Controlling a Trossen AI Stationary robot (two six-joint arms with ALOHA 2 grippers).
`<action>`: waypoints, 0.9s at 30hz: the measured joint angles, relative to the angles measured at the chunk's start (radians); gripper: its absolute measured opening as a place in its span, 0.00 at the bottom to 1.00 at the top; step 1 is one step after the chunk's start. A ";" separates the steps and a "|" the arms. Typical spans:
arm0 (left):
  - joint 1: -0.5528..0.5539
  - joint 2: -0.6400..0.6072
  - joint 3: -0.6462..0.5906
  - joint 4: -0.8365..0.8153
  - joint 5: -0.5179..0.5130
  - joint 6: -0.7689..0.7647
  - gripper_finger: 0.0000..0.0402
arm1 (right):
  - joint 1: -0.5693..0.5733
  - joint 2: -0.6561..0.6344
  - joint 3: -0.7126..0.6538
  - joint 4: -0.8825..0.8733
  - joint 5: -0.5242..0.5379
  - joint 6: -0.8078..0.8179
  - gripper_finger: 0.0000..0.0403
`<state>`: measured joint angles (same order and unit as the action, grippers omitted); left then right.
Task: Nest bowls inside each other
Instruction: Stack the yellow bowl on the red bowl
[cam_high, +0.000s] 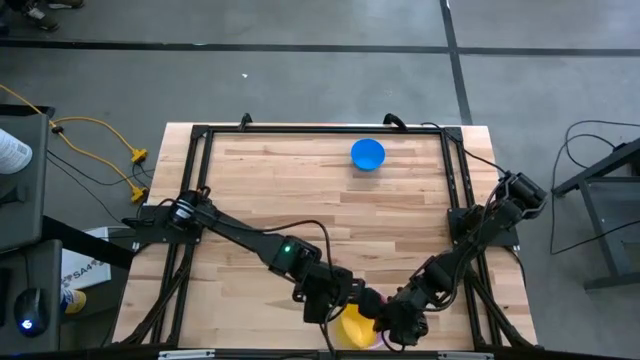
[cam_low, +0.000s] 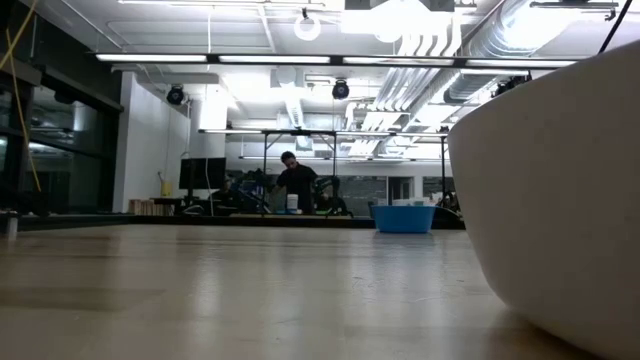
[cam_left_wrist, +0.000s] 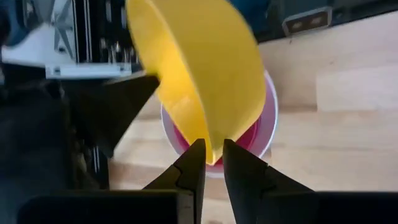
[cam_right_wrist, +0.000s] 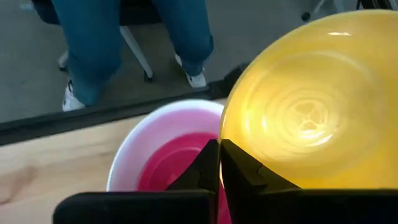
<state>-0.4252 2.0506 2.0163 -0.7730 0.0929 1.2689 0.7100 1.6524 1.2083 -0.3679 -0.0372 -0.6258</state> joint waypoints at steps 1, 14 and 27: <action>0.001 0.000 0.000 -0.004 -0.009 -0.013 0.13 | 0.000 0.000 0.000 -0.006 0.013 0.001 0.01; 0.000 0.000 0.000 -0.053 -0.117 -0.153 0.13 | 0.023 -0.022 0.000 -0.053 0.142 0.057 0.01; -0.001 0.000 0.000 -0.053 -0.113 -0.230 0.13 | 0.031 -0.022 0.000 -0.066 0.199 0.076 0.01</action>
<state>-0.4263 2.0502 2.0167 -0.8264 -0.0204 1.0388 0.7414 1.6306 1.2083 -0.4340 0.1616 -0.5499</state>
